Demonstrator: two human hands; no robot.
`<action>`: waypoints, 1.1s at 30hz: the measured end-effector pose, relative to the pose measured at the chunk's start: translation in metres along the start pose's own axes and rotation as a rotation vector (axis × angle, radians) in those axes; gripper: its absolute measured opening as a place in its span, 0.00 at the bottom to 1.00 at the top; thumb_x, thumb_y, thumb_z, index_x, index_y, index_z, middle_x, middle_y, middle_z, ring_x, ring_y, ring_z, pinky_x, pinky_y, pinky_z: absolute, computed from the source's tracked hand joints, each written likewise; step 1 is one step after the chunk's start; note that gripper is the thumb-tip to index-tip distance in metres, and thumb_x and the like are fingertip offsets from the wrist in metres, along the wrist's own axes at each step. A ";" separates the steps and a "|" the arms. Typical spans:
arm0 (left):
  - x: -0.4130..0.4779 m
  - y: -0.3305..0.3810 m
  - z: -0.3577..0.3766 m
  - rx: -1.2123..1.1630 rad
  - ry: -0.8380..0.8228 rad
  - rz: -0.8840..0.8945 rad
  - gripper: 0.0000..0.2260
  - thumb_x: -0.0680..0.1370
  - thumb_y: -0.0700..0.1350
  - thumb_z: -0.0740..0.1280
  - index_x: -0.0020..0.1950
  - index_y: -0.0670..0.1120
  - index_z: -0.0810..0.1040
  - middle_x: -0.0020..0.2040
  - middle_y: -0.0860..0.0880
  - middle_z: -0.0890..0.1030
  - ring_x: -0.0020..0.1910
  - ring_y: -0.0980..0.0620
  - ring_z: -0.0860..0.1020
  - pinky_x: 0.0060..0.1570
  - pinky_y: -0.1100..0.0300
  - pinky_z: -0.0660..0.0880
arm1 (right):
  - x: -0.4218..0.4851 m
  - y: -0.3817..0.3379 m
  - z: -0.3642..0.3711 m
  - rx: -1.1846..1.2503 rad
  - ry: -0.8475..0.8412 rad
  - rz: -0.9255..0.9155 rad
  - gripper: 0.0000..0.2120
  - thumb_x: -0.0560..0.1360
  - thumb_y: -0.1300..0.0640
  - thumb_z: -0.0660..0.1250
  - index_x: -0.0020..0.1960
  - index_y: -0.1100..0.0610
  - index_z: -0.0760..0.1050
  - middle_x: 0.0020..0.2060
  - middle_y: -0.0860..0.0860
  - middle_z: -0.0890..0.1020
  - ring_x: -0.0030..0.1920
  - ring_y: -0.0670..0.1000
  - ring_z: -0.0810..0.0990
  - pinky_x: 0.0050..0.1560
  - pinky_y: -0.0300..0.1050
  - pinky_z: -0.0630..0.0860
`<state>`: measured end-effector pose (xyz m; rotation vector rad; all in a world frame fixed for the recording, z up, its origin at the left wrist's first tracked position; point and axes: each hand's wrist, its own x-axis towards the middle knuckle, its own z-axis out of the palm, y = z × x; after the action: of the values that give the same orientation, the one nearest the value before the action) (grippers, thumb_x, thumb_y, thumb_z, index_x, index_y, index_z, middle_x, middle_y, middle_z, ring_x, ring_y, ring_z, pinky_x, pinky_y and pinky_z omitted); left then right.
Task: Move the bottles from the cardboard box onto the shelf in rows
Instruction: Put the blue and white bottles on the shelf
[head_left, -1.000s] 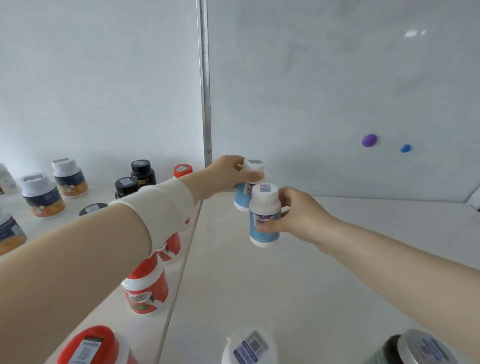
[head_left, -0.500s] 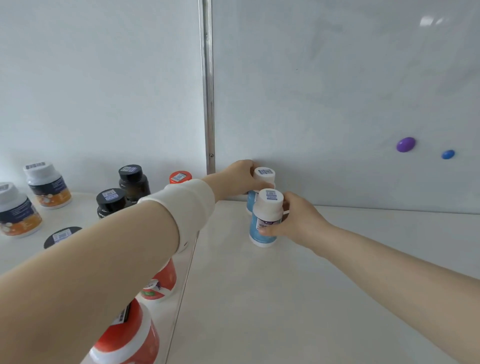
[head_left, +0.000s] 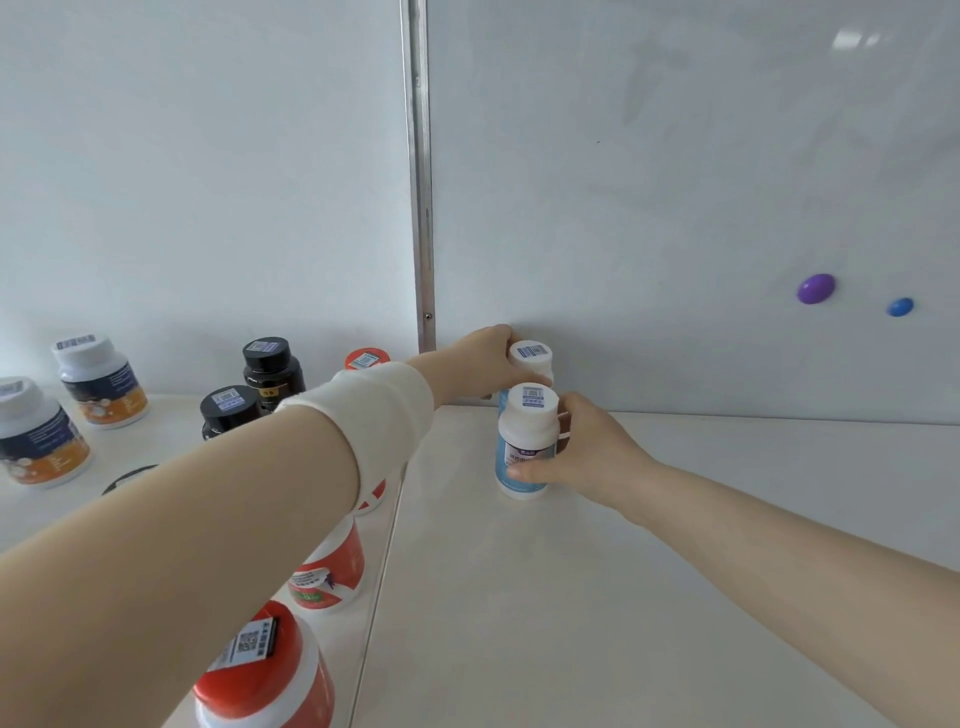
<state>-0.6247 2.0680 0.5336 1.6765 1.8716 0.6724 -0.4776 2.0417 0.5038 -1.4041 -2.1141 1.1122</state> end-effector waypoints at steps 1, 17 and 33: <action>-0.002 0.001 -0.001 0.002 -0.013 -0.016 0.21 0.73 0.51 0.71 0.61 0.44 0.70 0.53 0.49 0.74 0.50 0.50 0.74 0.53 0.53 0.77 | -0.001 0.000 -0.001 -0.001 -0.016 0.010 0.32 0.64 0.55 0.77 0.64 0.56 0.67 0.56 0.48 0.76 0.58 0.50 0.75 0.58 0.45 0.73; -0.194 0.040 -0.041 0.821 0.311 0.078 0.20 0.78 0.48 0.63 0.69 0.46 0.66 0.62 0.46 0.74 0.60 0.44 0.74 0.55 0.53 0.70 | -0.132 -0.062 -0.031 -0.618 0.188 -0.221 0.31 0.75 0.49 0.65 0.72 0.59 0.57 0.68 0.58 0.64 0.69 0.58 0.65 0.62 0.49 0.66; -0.514 -0.079 -0.140 1.291 0.469 -0.277 0.18 0.79 0.47 0.61 0.67 0.44 0.66 0.62 0.45 0.74 0.61 0.44 0.73 0.57 0.55 0.68 | -0.293 -0.236 0.182 -0.761 0.088 -0.730 0.25 0.78 0.50 0.59 0.72 0.57 0.59 0.69 0.56 0.65 0.69 0.58 0.65 0.63 0.51 0.67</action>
<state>-0.7334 1.5469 0.6136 1.9029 3.1559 -0.4710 -0.6135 1.6600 0.6074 -0.7259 -2.7513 -0.0476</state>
